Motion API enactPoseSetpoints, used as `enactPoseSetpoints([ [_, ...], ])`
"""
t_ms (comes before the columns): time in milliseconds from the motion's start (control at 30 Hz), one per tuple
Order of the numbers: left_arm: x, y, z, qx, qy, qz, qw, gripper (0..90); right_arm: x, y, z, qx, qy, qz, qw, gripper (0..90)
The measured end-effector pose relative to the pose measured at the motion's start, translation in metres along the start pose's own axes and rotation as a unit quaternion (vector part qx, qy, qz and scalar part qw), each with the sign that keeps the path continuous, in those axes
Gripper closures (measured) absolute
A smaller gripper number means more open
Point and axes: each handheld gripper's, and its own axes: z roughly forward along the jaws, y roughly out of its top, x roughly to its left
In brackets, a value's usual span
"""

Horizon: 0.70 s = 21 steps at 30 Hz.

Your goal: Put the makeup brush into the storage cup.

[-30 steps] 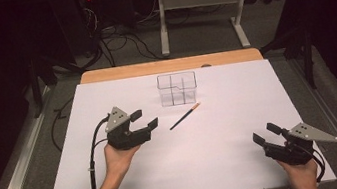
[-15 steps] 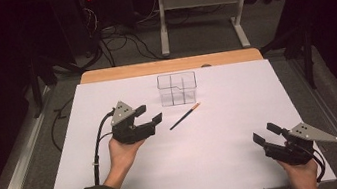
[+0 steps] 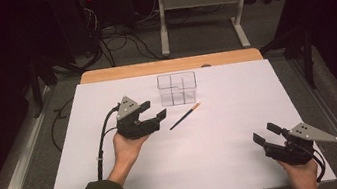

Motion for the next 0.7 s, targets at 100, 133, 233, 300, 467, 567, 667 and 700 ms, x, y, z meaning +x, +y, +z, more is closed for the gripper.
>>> enactPoseSetpoints([
  [100,0.000,0.001,0.003,0.001,0.000,0.000,1.0000,33.8,0.000,0.000,0.000,0.000,0.000,0.000,1.0000,34.6],
  [133,-0.001,0.002,0.004,0.002,-0.004,-0.003,1.0000,33.8,0.000,0.000,0.000,0.000,0.000,0.000,1.0000,34.6],
  [233,-0.001,0.003,0.007,0.002,-0.005,-0.004,1.0000,33.8,0.000,0.000,0.000,0.000,0.000,0.002,1.0000,34.6],
  [300,-0.001,0.004,0.008,0.003,-0.002,0.000,1.0000,33.8,0.000,0.000,0.000,0.000,0.000,0.002,1.0000,34.6],
  [467,-0.002,0.007,0.014,0.005,-0.007,-0.003,1.0000,33.8,0.000,0.000,0.000,0.001,-0.001,0.003,1.0000,34.6],
  [567,-0.003,0.009,0.018,0.008,-0.007,0.000,0.9999,33.8,0.000,0.000,0.000,-0.001,0.000,0.001,1.0000,34.6],
  [667,-0.004,0.010,0.021,0.008,-0.009,-0.003,0.9999,33.8,-0.001,0.000,0.000,-0.002,0.002,0.000,1.0000,34.6],
  [700,-0.005,0.010,0.023,0.009,-0.010,-0.003,0.9999,33.8,-0.001,0.000,0.000,-0.002,0.002,0.000,1.0000,34.6],
])
